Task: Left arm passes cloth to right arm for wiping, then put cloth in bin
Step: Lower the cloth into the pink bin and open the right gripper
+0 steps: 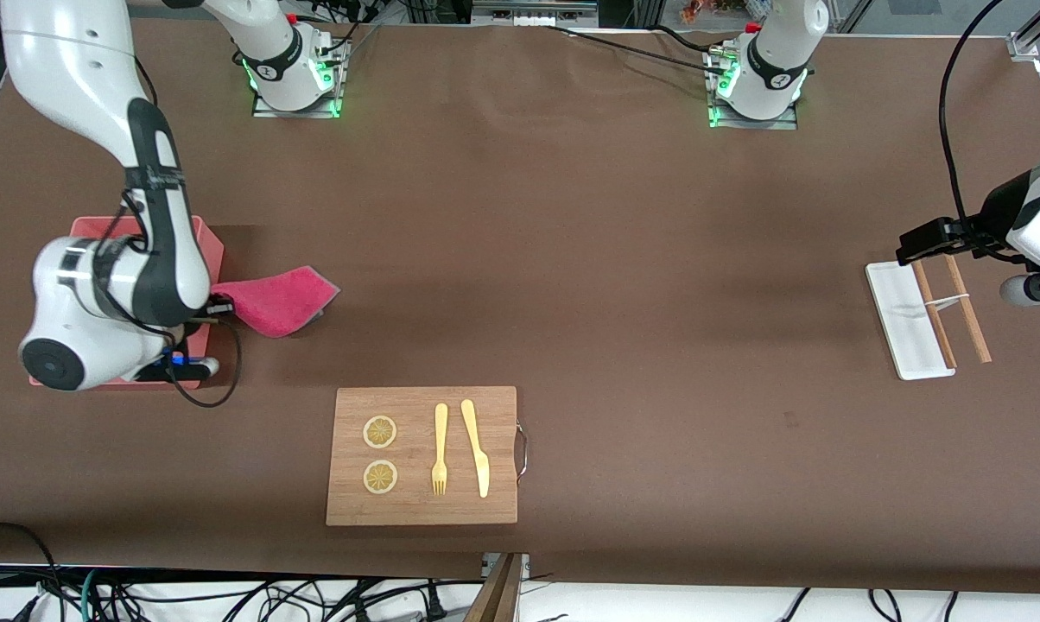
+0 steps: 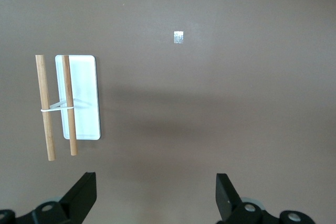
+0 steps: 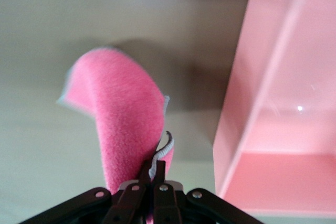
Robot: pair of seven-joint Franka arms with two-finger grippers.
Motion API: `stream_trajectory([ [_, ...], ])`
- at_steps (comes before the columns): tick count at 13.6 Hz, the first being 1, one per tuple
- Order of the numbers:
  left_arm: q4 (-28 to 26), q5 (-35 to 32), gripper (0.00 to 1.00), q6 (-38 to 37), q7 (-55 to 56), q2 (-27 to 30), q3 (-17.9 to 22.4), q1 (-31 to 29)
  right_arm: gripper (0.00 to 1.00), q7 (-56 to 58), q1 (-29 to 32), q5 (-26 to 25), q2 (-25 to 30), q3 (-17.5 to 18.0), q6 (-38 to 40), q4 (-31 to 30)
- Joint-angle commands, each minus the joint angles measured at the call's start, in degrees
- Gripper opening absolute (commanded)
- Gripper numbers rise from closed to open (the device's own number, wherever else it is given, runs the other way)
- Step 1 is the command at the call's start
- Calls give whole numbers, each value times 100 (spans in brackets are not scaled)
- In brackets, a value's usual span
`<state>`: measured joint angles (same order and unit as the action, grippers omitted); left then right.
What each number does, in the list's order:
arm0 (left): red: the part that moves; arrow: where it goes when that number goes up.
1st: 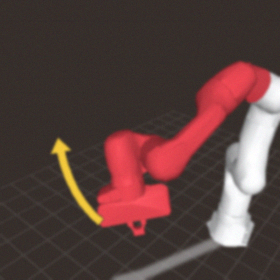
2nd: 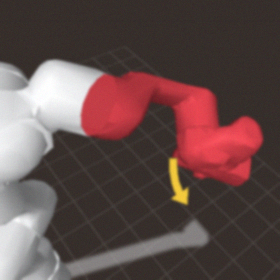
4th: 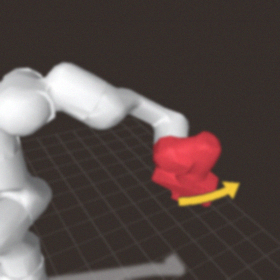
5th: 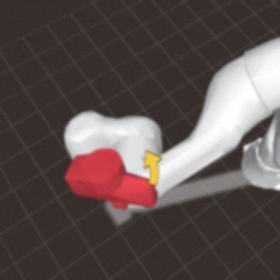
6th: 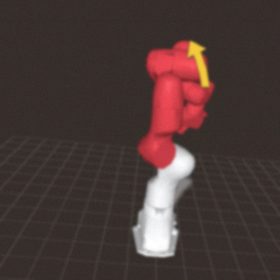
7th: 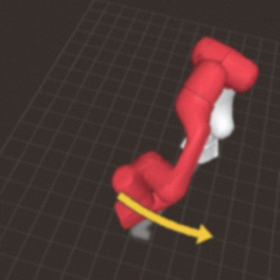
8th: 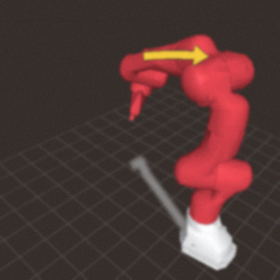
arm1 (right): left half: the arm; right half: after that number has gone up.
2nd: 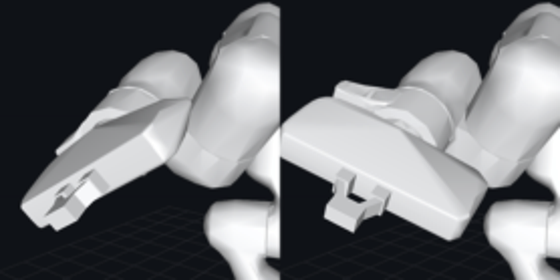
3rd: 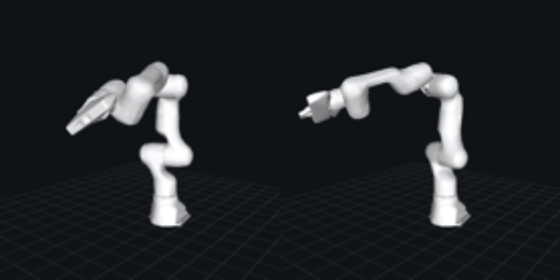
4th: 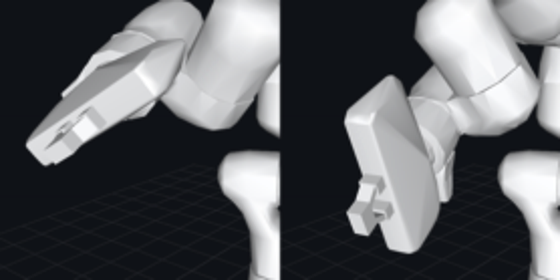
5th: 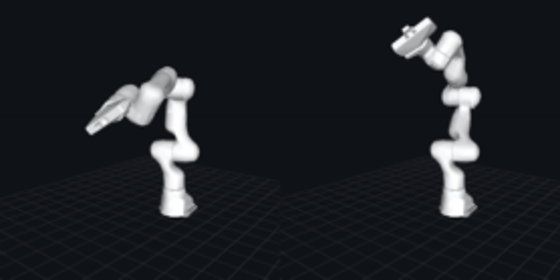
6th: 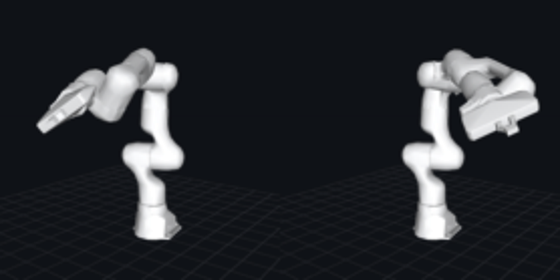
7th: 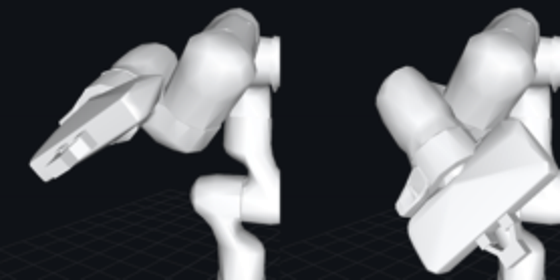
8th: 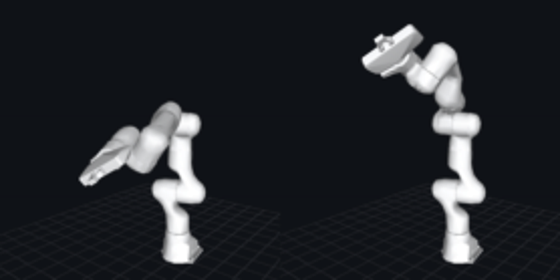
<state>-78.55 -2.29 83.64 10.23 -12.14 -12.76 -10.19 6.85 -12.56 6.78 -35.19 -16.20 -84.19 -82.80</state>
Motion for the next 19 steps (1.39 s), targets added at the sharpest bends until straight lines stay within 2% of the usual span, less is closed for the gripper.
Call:
stream_trajectory([
  [1,41,79,100,-14,-83,-7,10,-9,0,185,26,-246,267,-102,1136,674],
  [3,41,79,100,-14,-83,-7,10,0,0,587,26,-308,267,-408,1832,1211],
  [5,41,79,100,-14,-83,-7,10,-9,0,1158,26,-396,276,-856,2229,1476],
  [8,41,79,100,-14,-83,-7,10,-9,0,2178,26,-721,276,-1445,2301,1653],
  [10,41,79,100,-14,-83,-7,10,-9,0,2671,61,-757,224,-1832,2214,1653],
  [13,41,79,100,-14,-83,-7,10,-9,0,2945,342,-766,92,-1878,1837,1522],
  [17,41,79,100,-14,-83,-7,10,-9,0,3068,360,-704,-31,-1860,897,749],
  [19,41,79,100,-14,-83,-7,1,-9,0,3042,360,-634,-267,-1852,738,712],
])
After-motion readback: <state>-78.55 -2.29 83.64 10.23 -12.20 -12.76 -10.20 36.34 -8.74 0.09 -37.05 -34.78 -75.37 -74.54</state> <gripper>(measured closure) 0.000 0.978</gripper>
